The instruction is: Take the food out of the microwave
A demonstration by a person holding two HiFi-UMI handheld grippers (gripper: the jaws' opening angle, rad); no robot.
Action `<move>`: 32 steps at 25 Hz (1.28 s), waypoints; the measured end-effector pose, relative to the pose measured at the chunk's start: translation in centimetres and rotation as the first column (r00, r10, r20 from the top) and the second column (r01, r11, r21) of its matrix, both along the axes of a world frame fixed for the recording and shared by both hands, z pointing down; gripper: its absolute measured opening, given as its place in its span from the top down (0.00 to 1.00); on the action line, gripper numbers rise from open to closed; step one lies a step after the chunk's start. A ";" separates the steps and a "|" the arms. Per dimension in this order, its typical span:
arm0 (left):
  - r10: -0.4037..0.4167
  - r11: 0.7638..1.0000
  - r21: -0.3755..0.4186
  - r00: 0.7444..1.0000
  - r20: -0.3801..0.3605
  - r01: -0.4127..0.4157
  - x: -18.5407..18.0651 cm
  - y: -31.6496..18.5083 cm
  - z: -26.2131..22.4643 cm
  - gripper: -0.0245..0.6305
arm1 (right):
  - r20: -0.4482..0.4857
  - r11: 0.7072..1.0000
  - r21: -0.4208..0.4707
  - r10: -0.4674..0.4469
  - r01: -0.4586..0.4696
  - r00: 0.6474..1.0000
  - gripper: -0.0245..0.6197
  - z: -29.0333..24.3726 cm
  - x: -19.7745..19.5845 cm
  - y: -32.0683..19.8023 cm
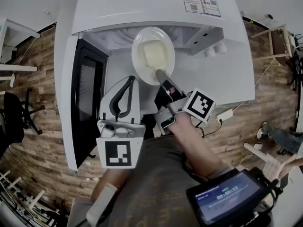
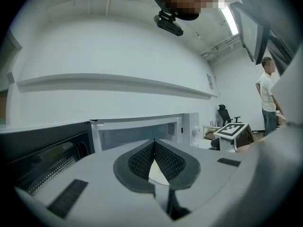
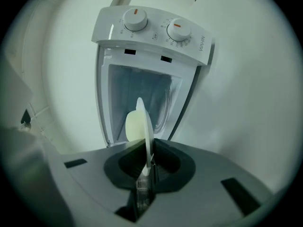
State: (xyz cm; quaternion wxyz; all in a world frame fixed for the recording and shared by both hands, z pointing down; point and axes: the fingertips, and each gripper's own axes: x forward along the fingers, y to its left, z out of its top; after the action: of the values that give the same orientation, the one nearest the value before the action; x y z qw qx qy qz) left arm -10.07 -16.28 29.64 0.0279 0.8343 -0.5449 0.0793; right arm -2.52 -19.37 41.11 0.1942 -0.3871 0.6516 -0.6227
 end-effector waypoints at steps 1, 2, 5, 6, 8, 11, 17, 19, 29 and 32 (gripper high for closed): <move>-0.003 1.000 0.003 1.000 0.000 0.003 0.3 0.2 -0.1 0.95 | -0.001 1.000 0.001 -0.005 0.005 1.000 0.90 -0.1 0.2 0.2; -0.005 1.000 0.006 1.000 0.000 0.005 0.7 0.4 -0.3 0.95 | -0.002 1.000 0.001 -0.010 0.010 1.000 0.90 -0.2 0.5 0.4; -0.007 1.000 -0.003 1.000 0.009 0.007 2.5 1.4 -0.4 0.95 | -0.016 1.000 0.007 -0.029 0.029 0.999 0.90 -0.5 2.2 1.4; -0.006 1.000 -0.007 1.000 0.010 0.006 3.2 1.7 -0.4 0.95 | -0.020 0.999 0.009 -0.036 0.036 0.999 0.90 -0.5 2.8 1.7; -0.003 1.000 -0.011 1.000 0.010 0.003 4.8 2.5 -0.5 0.95 | -0.025 0.999 0.009 -0.047 0.047 0.999 0.90 -0.7 4.0 2.7; 0.004 1.000 -0.005 1.000 0.005 -0.004 7.3 3.4 -0.8 0.95 | -0.041 0.998 0.001 -0.058 0.058 0.997 0.90 -0.6 6.2 4.4; 0.007 1.000 -0.001 1.000 -0.012 -0.007 11.6 4.8 -0.8 0.95 | -0.052 0.998 -0.029 -0.063 0.062 0.997 0.90 -0.2 10.2 6.8; 0.014 1.000 0.001 1.000 -0.021 -0.014 13.0 5.3 -0.6 0.95 | -0.037 0.998 -0.025 -0.058 0.057 0.998 0.90 -0.3 11.5 7.4; 0.077 0.997 0.000 0.996 -0.035 -0.077 19.8 6.7 0.3 0.95 | -0.071 0.997 -0.077 -0.022 0.016 0.997 0.90 1.3 18.5 10.7; 0.097 0.995 -0.004 0.994 -0.044 -0.097 21.3 6.9 0.5 0.95 | -0.071 0.996 -0.087 0.009 -0.015 0.997 0.90 1.8 20.3 11.2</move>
State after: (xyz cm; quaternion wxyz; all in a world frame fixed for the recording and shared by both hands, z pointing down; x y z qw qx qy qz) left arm 11.21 -9.37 30.16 0.0384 0.8611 -0.5028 0.0641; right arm 17.79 -8.17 42.93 0.1577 -0.4210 0.6279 -0.6354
